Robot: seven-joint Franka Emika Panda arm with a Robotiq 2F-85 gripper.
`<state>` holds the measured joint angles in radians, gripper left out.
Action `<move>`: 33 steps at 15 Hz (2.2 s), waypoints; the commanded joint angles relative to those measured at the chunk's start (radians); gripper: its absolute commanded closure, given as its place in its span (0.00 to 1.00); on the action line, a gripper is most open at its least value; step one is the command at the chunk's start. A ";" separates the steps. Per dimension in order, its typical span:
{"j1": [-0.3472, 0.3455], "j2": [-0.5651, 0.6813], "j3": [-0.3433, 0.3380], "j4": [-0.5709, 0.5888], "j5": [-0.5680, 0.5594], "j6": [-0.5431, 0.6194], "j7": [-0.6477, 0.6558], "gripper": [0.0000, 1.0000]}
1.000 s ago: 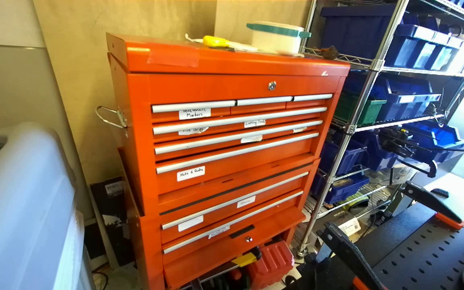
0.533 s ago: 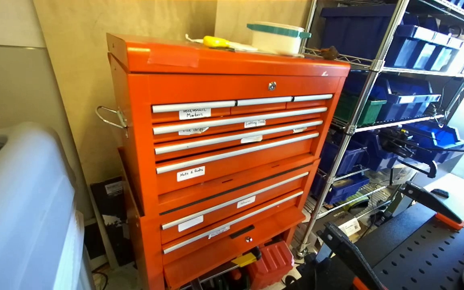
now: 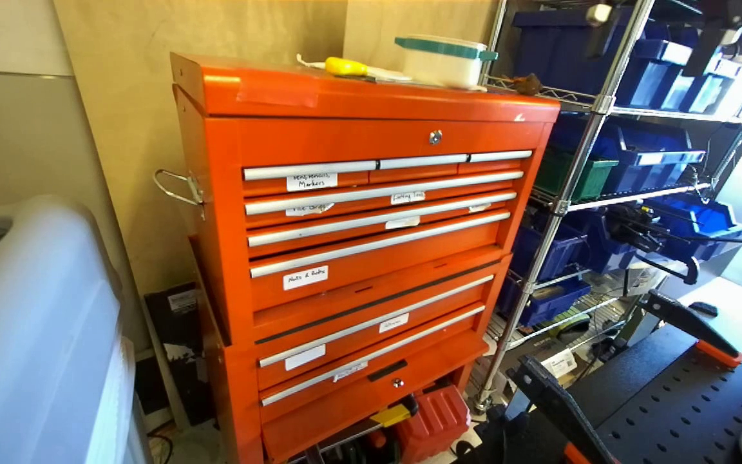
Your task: Move the yellow object to the left.
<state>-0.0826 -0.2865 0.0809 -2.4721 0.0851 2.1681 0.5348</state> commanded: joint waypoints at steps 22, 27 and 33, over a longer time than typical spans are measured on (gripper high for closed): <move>0.273 0.603 -0.013 0.575 -0.158 0.310 0.698 0.00; 0.305 0.665 -0.036 0.645 -0.160 0.293 0.711 0.32; 0.320 0.653 -0.049 0.662 -0.167 0.285 0.707 0.80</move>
<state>0.2134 0.3528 0.0533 -1.8421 -0.0592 2.4664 1.2214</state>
